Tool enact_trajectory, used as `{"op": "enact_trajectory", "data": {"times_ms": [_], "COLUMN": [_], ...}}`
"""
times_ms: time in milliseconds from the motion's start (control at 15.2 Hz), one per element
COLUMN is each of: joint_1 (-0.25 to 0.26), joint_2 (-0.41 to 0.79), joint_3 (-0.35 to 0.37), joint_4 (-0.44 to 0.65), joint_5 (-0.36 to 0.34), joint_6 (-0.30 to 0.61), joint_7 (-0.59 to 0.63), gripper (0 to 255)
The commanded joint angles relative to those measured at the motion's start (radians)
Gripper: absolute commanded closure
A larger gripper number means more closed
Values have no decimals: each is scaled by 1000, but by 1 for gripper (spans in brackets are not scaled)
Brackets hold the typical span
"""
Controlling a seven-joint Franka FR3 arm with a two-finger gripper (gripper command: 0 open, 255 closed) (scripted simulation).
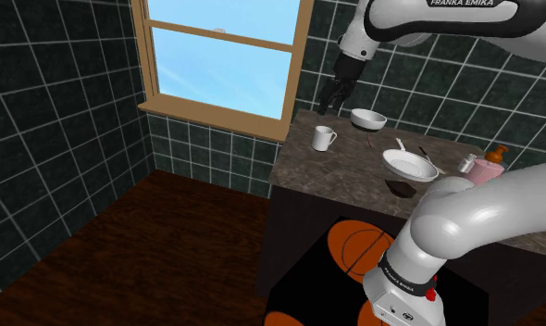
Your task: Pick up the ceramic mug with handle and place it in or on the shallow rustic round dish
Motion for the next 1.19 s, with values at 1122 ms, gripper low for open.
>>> {"op": "enact_trajectory", "data": {"times_ms": [1122], "joint_1": [-68], "joint_2": [590], "joint_3": [-244], "joint_4": [225], "joint_5": [-27], "joint_6": [280], "joint_7": [-294], "gripper": [0]}}
